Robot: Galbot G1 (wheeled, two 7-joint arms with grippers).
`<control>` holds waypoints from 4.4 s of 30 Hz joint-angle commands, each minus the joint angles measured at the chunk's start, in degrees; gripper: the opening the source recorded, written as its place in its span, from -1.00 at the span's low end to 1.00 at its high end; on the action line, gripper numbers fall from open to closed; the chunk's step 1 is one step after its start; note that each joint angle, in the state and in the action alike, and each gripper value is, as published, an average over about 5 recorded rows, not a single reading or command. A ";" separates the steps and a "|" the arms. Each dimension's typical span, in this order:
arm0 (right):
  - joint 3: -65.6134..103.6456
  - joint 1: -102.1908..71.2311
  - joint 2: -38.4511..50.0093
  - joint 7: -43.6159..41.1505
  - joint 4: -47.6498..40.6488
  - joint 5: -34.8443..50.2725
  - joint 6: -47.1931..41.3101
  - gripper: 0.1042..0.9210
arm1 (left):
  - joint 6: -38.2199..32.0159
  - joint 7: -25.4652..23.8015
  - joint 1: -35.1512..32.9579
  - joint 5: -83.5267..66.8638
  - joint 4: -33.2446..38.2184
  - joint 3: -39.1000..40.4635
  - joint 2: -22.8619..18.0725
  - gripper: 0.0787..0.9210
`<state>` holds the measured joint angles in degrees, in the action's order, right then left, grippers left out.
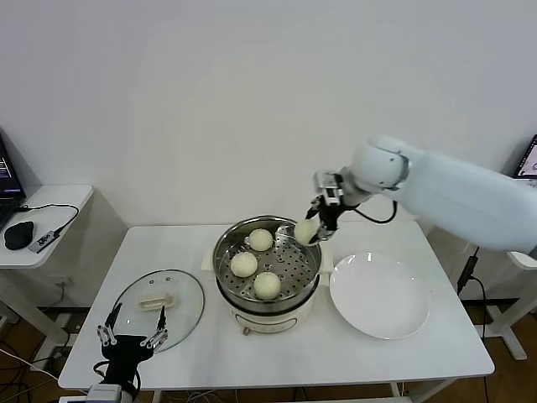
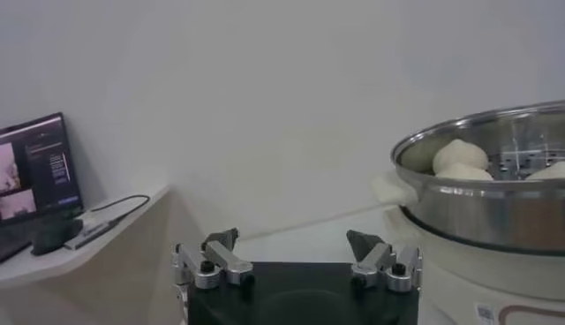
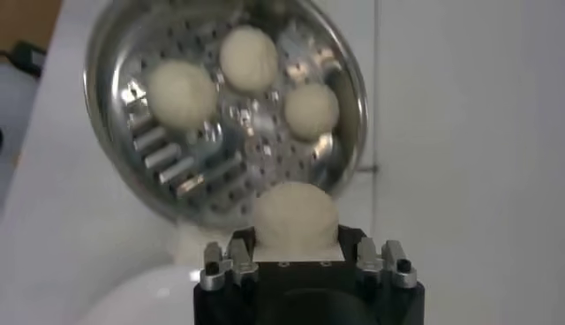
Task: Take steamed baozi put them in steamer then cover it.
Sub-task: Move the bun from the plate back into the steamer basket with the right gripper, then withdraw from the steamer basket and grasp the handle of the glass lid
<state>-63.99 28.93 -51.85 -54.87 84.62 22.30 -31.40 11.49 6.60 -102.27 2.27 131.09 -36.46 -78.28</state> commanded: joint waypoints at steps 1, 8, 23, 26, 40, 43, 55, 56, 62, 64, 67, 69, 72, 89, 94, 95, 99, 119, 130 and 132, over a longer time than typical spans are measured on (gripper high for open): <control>-2.40 -3.04 -6.51 3.83 -0.44 4.45 -3.98 0.20 | -0.02 -0.02 0.06 -0.09 -0.20 -0.08 0.03 0.77; -3.19 -4.39 -8.41 2.62 -4.67 -0.32 -3.41 0.20 | -0.08 -0.04 0.25 -0.55 -0.55 -0.52 0.07 0.77; -2.23 -6.45 -8.70 1.84 -8.72 -4.54 -1.63 0.21 | -0.08 -0.04 0.43 -0.65 -0.52 -0.61 0.08 0.77; -1.70 -6.81 -8.78 1.89 -8.67 -4.56 -1.24 0.30 | -0.09 -0.04 0.34 -0.68 -0.46 -0.72 0.08 0.77; 3.30 -2.86 -0.25 6.68 1.81 0.41 0.87 0.76 | -0.26 -0.06 1.03 -0.89 -1.04 -0.47 0.04 0.77; 5.78 -5.10 3.79 16.23 7.29 3.44 0.95 0.76 | -0.63 -0.05 1.34 -0.99 -1.27 -0.47 0.17 0.77; 40.78 -45.34 19.41 53.39 21.03 7.55 13.72 0.76 | -2.08 0.27 3.21 -0.84 -3.29 0.13 0.70 0.77; 46.45 -51.02 19.21 54.62 21.47 6.32 15.19 0.76 | -2.23 0.31 3.35 -0.74 -3.64 0.31 0.69 0.77; 78.97 -83.85 7.85 54.11 20.89 -6.80 26.62 0.76 | -4.38 1.18 3.93 0.69 -6.09 1.33 0.42 0.77; 86.73 -90.28 2.73 52.14 20.42 -9.38 30.60 0.76 | -5.19 1.55 4.11 1.71 -6.69 1.59 0.41 0.77; 96.36 -98.01 -4.90 48.20 20.58 -9.97 34.02 0.76 | -5.96 1.76 4.56 4.81 -8.09 1.62 0.55 0.77; 100.94 -102.04 -8.99 46.09 20.83 -9.46 35.00 0.76 | -7.08 1.67 4.92 10.11 -9.75 1.16 0.88 0.77; 105.69 -106.92 -12.81 44.84 20.89 -9.40 36.04 0.76 | -10.24 0.97 5.31 25.06 -12.57 -0.68 1.83 0.77; 116.77 -118.88 -25.25 47.01 23.82 -11.72 37.65 0.76 | -16.26 -0.37 11.65 73.30 -27.59 -4.15 7.83 0.77; 117.25 -120.24 -25.45 46.82 25.26 -11.73 37.47 0.76 | -16.11 -0.62 16.21 74.31 -33.17 -2.20 8.16 0.77; 117.36 -120.57 -25.36 46.77 25.70 -11.70 37.37 0.76 | -16.07 -0.70 17.08 74.43 -34.17 -1.80 8.23 0.77; 118.12 -121.73 -25.25 46.62 27.15 -10.94 36.88 0.76 | -15.95 -0.95 20.36 74.66 -37.47 -0.61 8.39 0.77; 117.53 -122.43 -26.81 45.77 25.13 -15.02 38.11 0.76 | -15.45 -1.12 32.79 72.56 -49.44 3.09 10.40 0.77; 116.60 -121.54 -28.22 45.50 24.31 -17.01 38.00 0.76 | -15.17 -0.90 35.61 70.23 -51.74 4.76 11.00 0.77; 116.33 -121.41 -28.40 45.47 24.32 -17.40 37.92 0.76 | -15.23 -0.81 35.75 69.90 -51.88 4.90 11.09 0.77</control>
<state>52.50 -92.47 -79.61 -9.38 109.03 6.17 6.50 -3.68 5.53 -69.04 72.92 81.93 -32.40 -67.46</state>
